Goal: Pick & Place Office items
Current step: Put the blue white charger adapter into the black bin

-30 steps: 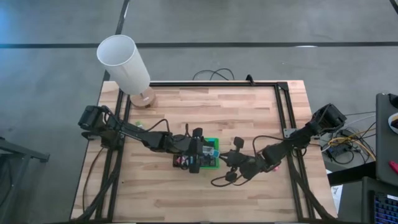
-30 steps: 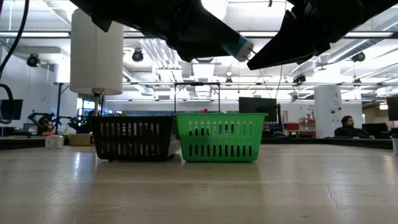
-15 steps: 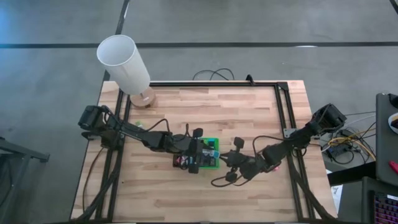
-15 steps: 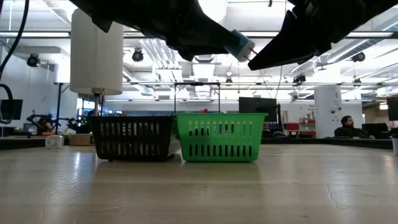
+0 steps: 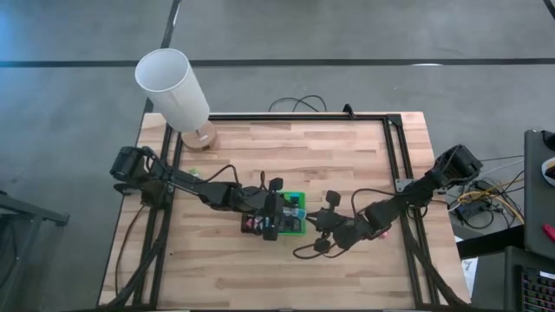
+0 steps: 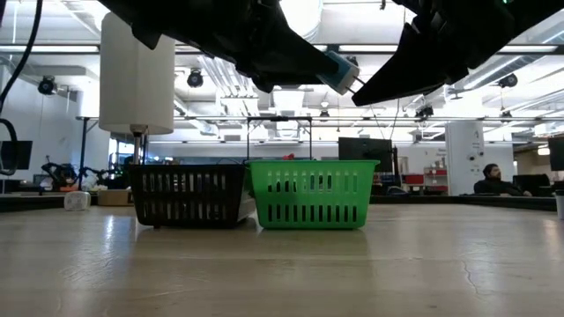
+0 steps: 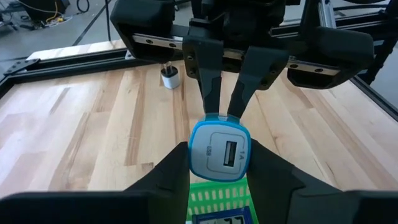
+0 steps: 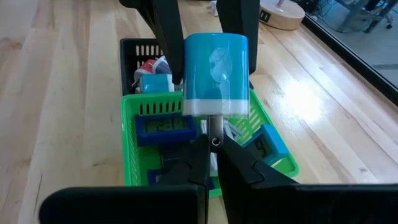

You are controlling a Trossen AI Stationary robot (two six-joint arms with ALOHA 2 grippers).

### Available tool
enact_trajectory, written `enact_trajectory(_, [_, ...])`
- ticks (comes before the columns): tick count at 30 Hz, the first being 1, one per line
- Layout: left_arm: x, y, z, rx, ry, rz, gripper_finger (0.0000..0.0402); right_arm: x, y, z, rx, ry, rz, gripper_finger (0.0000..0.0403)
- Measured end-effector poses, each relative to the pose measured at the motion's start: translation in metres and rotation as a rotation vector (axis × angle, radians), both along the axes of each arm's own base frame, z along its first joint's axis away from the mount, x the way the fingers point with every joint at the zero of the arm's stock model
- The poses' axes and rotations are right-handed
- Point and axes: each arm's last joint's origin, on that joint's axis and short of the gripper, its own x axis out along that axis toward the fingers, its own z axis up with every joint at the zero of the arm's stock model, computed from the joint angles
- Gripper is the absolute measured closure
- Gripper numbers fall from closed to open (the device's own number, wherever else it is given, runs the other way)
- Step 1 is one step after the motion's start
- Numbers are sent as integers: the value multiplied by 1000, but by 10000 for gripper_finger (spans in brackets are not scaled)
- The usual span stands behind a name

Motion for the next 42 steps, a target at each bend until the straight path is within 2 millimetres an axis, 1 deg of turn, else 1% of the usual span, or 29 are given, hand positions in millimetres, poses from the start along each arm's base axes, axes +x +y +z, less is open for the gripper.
enact_trajectory(4, [2, 0, -3, 1, 6, 1, 277, 0, 0, -1, -3, 7, 2, 390])
enact_trajectory(10, [3, 0, -3, 0, 10, 1, 277, 0, 1, -1, 14, 14, 23, 389])
enact_trajectory(13, [3, 0, -2, -3, 9, 1, 277, 0, 1, -1, 18, 14, 28, 376])
enact_trajectory(16, [4, 0, -3, -1, 12, 5, 277, 1, 1, 1, 29, -2, 32, 344])
enact_trajectory(28, [3, 1, -4, 7, 24, 15, 277, 0, 3, 0, 40, 9, 55, 175])
enact_trajectory(32, [3, 1, -5, 14, 26, 22, 277, 0, 3, 0, 46, 12, 64, 129])
enact_trajectory(37, [1, 3, -9, 55, 79, 38, 277, 0, 3, 0, 46, 18, 62, 94])
enact_trajectory(42, [-4, 9, -13, 91, 153, 83, 277, -2, 2, -2, 34, 41, 53, 83])
